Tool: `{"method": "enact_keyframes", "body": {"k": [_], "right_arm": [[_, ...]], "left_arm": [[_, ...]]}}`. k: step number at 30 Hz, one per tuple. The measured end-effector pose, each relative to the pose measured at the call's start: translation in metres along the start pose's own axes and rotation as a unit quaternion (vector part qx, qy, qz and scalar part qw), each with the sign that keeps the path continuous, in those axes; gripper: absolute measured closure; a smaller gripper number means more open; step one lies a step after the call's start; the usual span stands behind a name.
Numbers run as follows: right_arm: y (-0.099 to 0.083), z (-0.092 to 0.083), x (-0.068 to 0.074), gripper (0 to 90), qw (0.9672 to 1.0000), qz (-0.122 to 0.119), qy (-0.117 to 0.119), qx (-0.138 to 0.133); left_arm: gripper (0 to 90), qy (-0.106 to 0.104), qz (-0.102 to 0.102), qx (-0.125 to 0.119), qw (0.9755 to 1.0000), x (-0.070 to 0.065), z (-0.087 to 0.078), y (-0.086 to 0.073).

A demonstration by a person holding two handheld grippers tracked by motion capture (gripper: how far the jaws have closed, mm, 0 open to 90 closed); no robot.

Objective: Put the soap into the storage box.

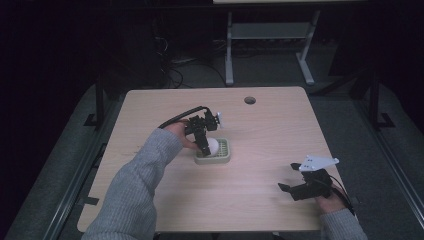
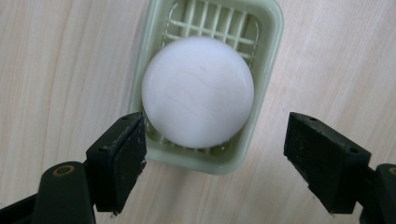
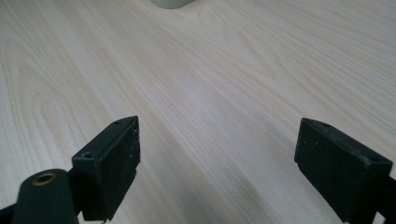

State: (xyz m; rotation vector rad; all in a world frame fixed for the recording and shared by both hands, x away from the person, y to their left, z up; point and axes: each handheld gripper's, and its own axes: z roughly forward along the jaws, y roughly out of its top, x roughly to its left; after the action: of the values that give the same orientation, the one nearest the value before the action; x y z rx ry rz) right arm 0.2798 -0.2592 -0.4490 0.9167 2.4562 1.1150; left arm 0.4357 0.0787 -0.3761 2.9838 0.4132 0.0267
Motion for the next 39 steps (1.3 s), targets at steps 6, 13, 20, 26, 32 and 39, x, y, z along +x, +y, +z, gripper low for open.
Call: {"method": "enact_keyframes", "body": {"k": [6,13,20,26,32,39], "right_arm": [[0.0,0.0,0.0,13.6,1.0,0.001,-0.001,0.0],[0.0,0.0,0.0,13.6,1.0,0.001,-0.002,0.003],[0.0,0.0,0.0,13.6,1.0,0.001,-0.003,0.002],[0.0,0.001,0.0,13.6,1.0,0.0,-0.003,0.003],[0.0,0.001,0.0,13.6,1.0,-0.001,-0.004,0.004],[0.0,0.0,0.0,13.6,1.0,0.003,-0.004,0.004]], "left_arm": [[21.2,0.003,0.0,-0.009,1.0,-0.007,-0.006,-0.007],[21.2,0.004,0.003,-0.012,0.9999,-0.013,-0.009,-0.012],[21.6,0.004,0.001,-0.016,0.9999,-0.018,-0.01,-0.018],[21.6,0.004,0.001,-0.017,0.9999,-0.021,-0.009,-0.024],[21.7,0.002,0.001,-0.014,0.9999,-0.023,-0.009,-0.026],[21.7,0.001,0.005,-0.019,0.9998,-0.029,-0.01,-0.029]]}}
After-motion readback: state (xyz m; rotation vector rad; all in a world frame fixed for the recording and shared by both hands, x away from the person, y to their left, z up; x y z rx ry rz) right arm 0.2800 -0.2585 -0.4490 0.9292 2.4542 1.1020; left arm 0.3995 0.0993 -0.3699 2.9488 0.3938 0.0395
